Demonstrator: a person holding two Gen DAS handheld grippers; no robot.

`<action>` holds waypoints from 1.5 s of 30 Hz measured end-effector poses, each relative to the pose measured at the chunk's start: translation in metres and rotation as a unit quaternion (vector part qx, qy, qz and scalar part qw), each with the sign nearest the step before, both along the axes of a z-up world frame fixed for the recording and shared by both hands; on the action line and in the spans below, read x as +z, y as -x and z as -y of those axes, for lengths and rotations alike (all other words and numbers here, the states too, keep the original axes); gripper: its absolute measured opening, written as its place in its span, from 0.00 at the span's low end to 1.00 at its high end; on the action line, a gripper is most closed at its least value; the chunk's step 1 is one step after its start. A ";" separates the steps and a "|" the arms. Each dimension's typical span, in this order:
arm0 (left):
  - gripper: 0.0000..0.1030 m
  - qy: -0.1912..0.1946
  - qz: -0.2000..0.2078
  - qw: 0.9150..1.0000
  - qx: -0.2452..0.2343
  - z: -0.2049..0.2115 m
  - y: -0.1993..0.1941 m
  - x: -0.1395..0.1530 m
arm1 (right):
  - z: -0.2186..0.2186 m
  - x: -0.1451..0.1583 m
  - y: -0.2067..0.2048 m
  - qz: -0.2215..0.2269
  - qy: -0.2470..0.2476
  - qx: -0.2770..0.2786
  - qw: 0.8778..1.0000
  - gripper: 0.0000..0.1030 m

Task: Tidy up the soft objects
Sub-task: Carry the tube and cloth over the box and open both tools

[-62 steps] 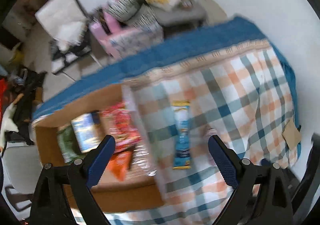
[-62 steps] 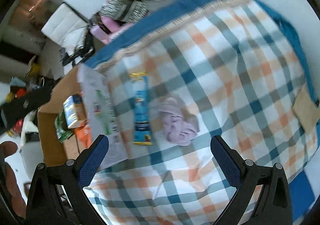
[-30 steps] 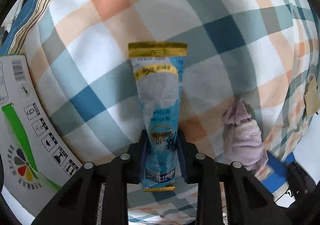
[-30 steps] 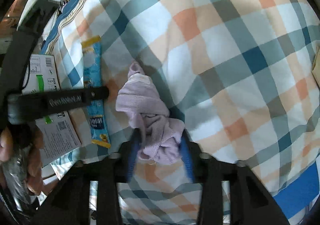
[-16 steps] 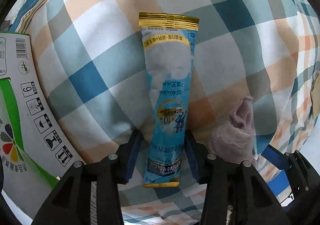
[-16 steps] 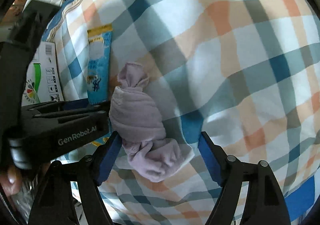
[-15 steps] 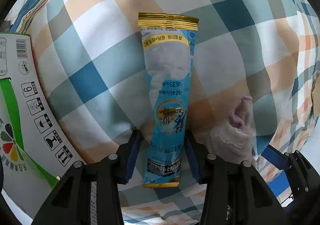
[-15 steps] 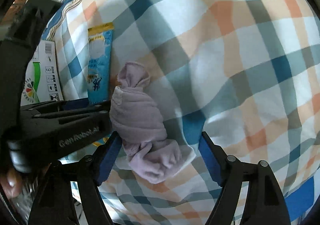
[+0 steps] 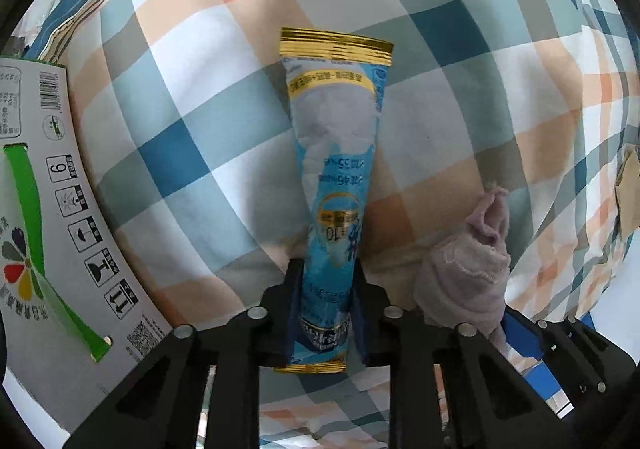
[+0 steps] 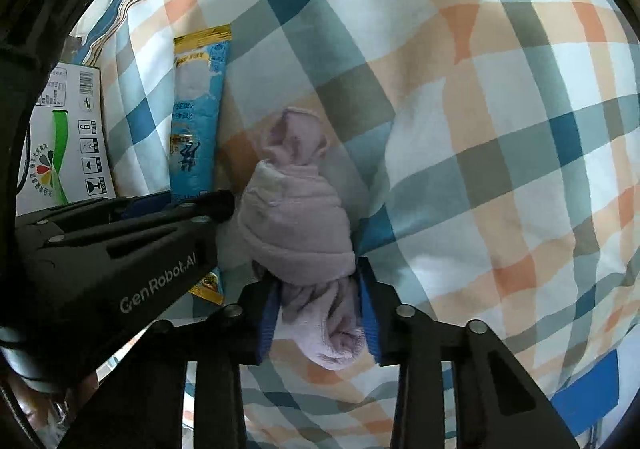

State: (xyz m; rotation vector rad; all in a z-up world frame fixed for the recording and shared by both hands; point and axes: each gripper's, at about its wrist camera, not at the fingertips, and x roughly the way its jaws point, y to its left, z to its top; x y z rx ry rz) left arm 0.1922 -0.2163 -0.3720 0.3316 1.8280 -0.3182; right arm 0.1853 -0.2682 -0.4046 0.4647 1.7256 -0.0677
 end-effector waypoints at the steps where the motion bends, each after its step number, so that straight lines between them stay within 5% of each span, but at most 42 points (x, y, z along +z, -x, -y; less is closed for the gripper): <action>1: 0.17 0.000 0.001 1.000 -0.003 0.001 0.001 0.002 | 0.000 0.001 0.001 0.000 0.001 -0.001 1.000 0.33; 6: 0.22 0.004 -0.009 1.000 -0.019 0.003 0.006 -0.003 | 0.002 0.004 0.000 -0.002 0.001 -0.002 1.000 0.34; 10: 0.24 0.012 -0.022 0.999 -0.026 0.000 0.001 -0.008 | -0.001 0.003 -0.006 -0.003 -0.005 0.008 1.000 0.50; 14: 0.24 0.006 -0.030 0.999 -0.017 -0.002 -0.010 -0.015 | 0.004 -0.006 -0.007 -0.010 -0.010 0.003 1.000 0.50; 24: 0.18 0.027 0.004 0.999 0.020 -0.014 -0.013 0.003 | 0.025 0.007 -0.005 0.003 -0.018 -0.019 1.000 0.29; 36: 0.18 0.149 0.073 0.984 0.058 -0.053 -0.008 0.118 | 0.035 0.096 0.016 0.068 -0.008 -0.013 0.998 0.24; 45: 0.18 0.193 0.139 0.966 0.102 -0.142 -0.008 0.200 | -0.004 0.185 0.004 0.146 -0.022 0.028 0.989 0.24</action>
